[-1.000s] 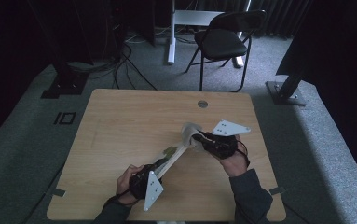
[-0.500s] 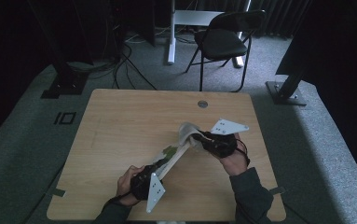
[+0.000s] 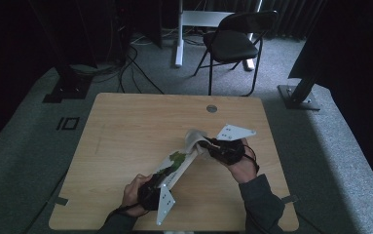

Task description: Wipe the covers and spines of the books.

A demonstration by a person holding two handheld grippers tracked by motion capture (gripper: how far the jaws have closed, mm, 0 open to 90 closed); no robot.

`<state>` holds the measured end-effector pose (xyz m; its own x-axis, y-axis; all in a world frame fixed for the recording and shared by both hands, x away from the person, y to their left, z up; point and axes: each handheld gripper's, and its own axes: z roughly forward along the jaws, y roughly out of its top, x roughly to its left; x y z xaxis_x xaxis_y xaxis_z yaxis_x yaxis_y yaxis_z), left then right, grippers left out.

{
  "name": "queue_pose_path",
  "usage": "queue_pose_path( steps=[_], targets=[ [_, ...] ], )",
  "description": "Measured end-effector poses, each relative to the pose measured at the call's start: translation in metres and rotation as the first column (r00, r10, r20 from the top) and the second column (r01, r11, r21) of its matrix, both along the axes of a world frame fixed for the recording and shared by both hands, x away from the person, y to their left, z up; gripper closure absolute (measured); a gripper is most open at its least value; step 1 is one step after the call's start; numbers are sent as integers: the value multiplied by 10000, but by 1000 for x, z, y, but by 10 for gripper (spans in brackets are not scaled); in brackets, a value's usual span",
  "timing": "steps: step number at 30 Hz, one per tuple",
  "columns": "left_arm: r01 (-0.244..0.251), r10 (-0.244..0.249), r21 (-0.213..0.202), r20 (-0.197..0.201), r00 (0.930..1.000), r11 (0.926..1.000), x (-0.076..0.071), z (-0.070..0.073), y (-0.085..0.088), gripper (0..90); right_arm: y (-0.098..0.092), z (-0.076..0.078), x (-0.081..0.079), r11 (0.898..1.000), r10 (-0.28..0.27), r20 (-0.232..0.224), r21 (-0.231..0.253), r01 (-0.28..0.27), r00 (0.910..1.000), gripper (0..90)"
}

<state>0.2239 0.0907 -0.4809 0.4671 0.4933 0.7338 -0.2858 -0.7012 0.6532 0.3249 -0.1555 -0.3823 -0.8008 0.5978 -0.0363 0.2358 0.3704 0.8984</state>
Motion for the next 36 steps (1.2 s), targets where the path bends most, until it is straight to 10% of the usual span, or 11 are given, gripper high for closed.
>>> queue_pose_path(
  steps=[36],
  targets=[
    [-259, 182, 750, 1019, 9946, 9968, -4, -4, -5, 781, 22, -17, -6, 9948, 967, -601, -270, -984, 9935, 843]
  ],
)
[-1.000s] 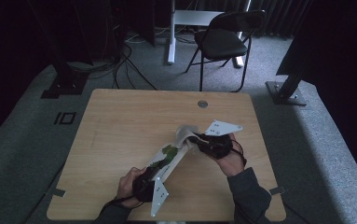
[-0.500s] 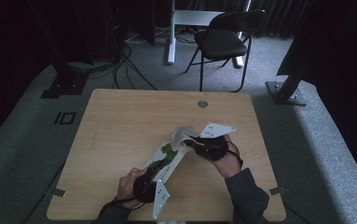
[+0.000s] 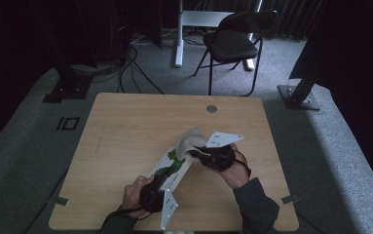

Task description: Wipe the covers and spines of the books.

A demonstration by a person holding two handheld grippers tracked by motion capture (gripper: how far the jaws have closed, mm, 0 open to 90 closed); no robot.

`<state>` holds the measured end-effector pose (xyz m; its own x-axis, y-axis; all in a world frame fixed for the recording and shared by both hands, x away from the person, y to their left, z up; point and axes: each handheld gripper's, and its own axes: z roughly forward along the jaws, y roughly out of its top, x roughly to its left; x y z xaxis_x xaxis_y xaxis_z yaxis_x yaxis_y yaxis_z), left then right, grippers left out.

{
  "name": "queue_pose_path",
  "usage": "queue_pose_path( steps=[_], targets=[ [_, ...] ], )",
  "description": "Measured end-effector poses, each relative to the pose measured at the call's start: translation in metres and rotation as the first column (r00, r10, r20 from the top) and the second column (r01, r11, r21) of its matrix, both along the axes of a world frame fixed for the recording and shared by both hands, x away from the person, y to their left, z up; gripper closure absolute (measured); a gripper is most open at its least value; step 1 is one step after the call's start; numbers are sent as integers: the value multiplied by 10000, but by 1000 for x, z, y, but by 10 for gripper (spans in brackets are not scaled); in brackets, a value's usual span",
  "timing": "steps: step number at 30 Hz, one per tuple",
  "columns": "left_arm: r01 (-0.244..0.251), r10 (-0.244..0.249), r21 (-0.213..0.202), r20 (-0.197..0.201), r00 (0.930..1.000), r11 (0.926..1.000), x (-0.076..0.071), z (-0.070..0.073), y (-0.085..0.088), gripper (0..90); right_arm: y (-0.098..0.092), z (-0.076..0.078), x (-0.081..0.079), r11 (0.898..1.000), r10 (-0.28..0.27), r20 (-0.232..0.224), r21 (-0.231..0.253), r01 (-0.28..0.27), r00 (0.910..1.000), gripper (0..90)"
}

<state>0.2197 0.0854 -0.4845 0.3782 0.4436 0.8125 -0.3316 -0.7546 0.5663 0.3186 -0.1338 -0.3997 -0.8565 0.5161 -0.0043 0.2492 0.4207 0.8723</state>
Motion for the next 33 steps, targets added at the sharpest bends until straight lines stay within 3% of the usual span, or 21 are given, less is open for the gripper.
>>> queue_pose_path(
  steps=[25, 33],
  targets=[
    [-11, 11, 25, 23, 10000, 10000, 1, -2, 0, 780, 6, 1, -13, 9976, 690, 69, -66, -689, 9976, 843],
    [-27, 27, 9, 41, 10000, 10000, 1, -2, 1, 780, 9, 4, -19, 9929, 1188, 136, 6, -1188, 9928, 843]
  ],
)
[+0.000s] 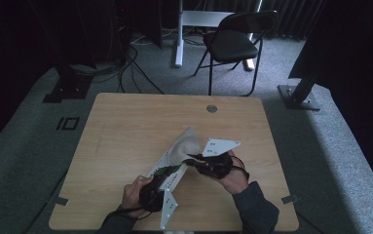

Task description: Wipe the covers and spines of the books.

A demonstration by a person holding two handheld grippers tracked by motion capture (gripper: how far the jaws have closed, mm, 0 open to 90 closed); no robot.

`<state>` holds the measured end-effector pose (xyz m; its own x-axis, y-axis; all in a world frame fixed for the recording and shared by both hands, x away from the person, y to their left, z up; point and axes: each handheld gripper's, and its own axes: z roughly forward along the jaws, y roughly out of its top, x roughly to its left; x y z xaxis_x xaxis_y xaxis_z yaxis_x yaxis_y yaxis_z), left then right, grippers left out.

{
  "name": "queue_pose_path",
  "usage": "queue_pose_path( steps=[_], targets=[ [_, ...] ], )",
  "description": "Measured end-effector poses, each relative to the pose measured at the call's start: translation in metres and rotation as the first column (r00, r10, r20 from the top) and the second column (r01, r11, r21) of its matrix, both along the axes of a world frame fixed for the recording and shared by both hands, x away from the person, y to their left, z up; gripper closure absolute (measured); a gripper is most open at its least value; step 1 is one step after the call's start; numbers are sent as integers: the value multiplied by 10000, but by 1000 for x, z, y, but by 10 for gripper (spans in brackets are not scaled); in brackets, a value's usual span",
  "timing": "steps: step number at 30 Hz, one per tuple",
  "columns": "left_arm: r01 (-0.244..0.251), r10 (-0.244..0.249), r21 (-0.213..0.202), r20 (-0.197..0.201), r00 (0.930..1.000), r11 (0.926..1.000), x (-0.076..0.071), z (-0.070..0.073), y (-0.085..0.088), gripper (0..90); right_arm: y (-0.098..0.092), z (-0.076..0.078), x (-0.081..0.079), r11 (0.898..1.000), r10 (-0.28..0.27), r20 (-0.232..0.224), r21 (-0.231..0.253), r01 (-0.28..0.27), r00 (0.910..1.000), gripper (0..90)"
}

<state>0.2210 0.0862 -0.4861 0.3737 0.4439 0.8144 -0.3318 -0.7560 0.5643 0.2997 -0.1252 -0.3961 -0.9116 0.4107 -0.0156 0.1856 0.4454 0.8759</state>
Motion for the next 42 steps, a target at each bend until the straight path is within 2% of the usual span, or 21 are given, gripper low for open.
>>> queue_pose_path(
  steps=[8, 18, 28, 42],
  targets=[
    [-22, 22, 16, 42, 10000, 10000, 0, 0, 0, 780, 7, 3, -6, 9983, 571, 5, -84, -571, 9984, 843],
    [-8, 8, 4, 42, 10000, 10000, 0, 0, 0, 780, 12, 5, -14, 9915, 1295, 6, -136, -1294, 9916, 843],
    [-25, 25, 35, 54, 10000, 10000, 0, 0, 0, 780, 17, 7, -19, 9859, 1667, 43, -170, -1666, 9860, 843],
    [-104, 104, 42, 40, 9999, 9999, 2, 0, 2, 780, 23, 10, -28, 9702, 2416, 68, -206, -2414, 9703, 843]
  ],
)
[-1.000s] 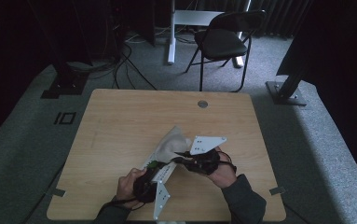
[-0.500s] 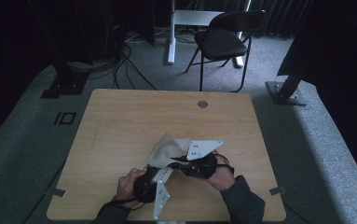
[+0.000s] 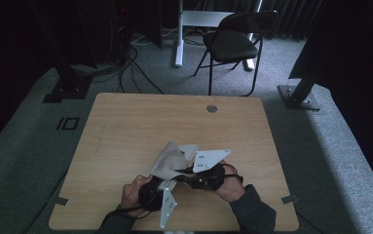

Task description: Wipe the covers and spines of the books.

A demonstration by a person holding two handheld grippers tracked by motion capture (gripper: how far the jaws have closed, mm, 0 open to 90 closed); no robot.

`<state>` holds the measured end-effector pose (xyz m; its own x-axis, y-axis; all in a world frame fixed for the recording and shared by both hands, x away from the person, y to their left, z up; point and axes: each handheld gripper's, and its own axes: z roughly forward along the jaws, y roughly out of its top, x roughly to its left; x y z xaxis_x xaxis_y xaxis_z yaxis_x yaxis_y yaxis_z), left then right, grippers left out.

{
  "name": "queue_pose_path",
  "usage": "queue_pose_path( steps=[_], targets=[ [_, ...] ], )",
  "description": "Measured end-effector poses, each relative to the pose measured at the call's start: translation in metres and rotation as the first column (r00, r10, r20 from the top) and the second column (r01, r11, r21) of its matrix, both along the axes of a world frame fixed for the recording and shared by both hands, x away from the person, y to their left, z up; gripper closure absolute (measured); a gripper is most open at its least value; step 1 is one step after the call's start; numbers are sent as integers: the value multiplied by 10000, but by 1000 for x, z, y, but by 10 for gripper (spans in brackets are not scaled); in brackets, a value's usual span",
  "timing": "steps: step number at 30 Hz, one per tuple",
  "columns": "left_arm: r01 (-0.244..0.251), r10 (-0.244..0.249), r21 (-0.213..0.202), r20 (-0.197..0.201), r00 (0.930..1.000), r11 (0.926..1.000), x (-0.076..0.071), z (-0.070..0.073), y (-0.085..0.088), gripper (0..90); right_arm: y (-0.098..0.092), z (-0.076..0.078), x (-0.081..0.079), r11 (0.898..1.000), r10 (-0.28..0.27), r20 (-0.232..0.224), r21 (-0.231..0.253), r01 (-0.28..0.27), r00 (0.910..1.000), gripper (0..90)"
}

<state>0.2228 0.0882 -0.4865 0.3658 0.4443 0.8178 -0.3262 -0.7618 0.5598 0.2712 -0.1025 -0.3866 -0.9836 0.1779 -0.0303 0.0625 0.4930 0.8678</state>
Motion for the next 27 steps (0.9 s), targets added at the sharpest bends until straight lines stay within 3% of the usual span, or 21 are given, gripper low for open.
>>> queue_pose_path(
  steps=[12, 20, 27],
  targets=[
    [4, -4, 24, -7, 10000, 10000, 0, 0, 0, 780, 1, 0, -2, 9995, 289, 9, -108, -288, 9996, 842],
    [-16, 14, 145, 115, 9999, 9999, -1, 0, -2, 780, -6, 0, 7, 9989, -457, -42, -58, 457, 9989, 842],
    [-11, 5, 297, 192, 9998, 9996, -3, -1, -4, 780, -11, -5, 18, 9909, -1338, -5, -177, 1338, 9910, 842]
  ],
)
